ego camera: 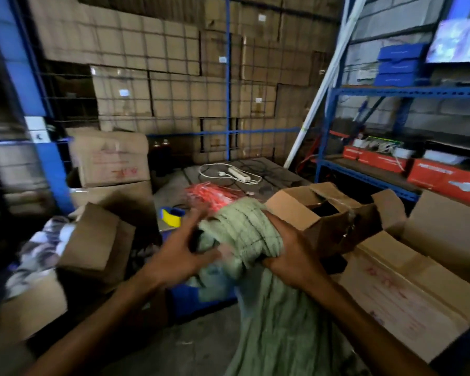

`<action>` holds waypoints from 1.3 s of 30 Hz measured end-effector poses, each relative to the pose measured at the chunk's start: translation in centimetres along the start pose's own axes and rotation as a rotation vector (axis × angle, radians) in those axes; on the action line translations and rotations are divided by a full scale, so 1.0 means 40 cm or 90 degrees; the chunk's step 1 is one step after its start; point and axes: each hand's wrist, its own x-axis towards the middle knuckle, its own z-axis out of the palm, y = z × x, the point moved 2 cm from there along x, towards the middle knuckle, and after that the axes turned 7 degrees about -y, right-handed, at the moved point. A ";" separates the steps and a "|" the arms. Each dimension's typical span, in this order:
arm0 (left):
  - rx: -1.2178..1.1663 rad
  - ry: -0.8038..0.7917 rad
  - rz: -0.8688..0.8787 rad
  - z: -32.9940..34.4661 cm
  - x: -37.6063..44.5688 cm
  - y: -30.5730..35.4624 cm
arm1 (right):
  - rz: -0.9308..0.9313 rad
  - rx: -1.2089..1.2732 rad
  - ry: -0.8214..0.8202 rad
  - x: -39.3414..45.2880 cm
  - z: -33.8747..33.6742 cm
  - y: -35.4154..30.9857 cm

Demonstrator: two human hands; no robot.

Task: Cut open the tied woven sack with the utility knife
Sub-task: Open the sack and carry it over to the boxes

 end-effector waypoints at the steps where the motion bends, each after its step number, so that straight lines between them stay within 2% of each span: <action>1: 0.082 -0.008 0.047 -0.017 -0.021 -0.004 | -0.018 0.032 -0.023 0.024 0.032 -0.042; 2: 0.148 0.010 0.066 -0.050 -0.054 -0.022 | -0.035 0.047 -0.042 0.050 0.073 -0.084; 4: 0.172 0.133 0.043 -0.136 -0.101 -0.066 | -0.054 0.052 -0.077 0.088 0.155 -0.156; 6: 0.134 0.252 -0.001 -0.238 -0.142 -0.120 | -0.104 0.001 -0.140 0.104 0.233 -0.207; 9: -0.082 0.384 -0.107 -0.385 -0.213 -0.204 | -0.198 -0.173 -0.225 0.105 0.341 -0.264; 10: -0.186 0.406 -0.132 -0.424 -0.241 -0.228 | -0.219 -0.204 -0.226 0.108 0.374 -0.284; 12: -0.302 0.375 -0.219 -0.462 -0.298 -0.246 | -0.246 -0.203 -0.201 0.129 0.440 -0.328; 15: -0.333 0.309 -0.310 -0.496 -0.394 -0.243 | -0.256 -0.099 -0.157 0.179 0.551 -0.405; 17: -0.309 0.325 -0.386 -0.547 -0.435 -0.258 | -0.283 -0.060 -0.148 0.212 0.612 -0.442; 20: -0.113 0.380 -0.415 -0.651 -0.494 -0.286 | -0.292 -0.025 -0.147 0.266 0.688 -0.469; 22: -0.076 0.438 -0.303 -0.697 -0.541 -0.289 | -0.295 0.019 -0.182 0.303 0.747 -0.515; 23: -0.049 0.403 -0.260 -0.701 -0.556 -0.281 | -0.298 0.057 -0.209 0.322 0.781 -0.542; 25: 0.083 0.335 -0.253 -0.693 -0.575 -0.285 | -0.314 0.134 -0.268 0.351 0.853 -0.602; 26: 0.153 0.359 -0.287 -0.692 -0.589 -0.312 | -0.323 0.163 -0.287 0.363 0.886 -0.625; 28: 0.238 0.498 -0.376 -0.712 -0.630 -0.372 | -0.338 0.207 -0.327 0.382 0.968 -0.662; 31: 0.229 0.678 -0.471 -0.782 -0.706 -0.455 | -0.363 0.202 -0.448 0.390 1.076 -0.691; 35: 0.079 0.887 -0.562 -0.879 -0.804 -0.576 | -0.405 0.155 -0.559 0.414 1.223 -0.682; 37: -0.124 0.985 -0.535 -0.898 -0.829 -0.642 | -0.388 0.195 -0.600 0.402 1.293 -0.686; 39: -0.384 0.968 -0.513 -0.887 -0.822 -0.718 | -0.393 0.225 -0.624 0.382 1.379 -0.698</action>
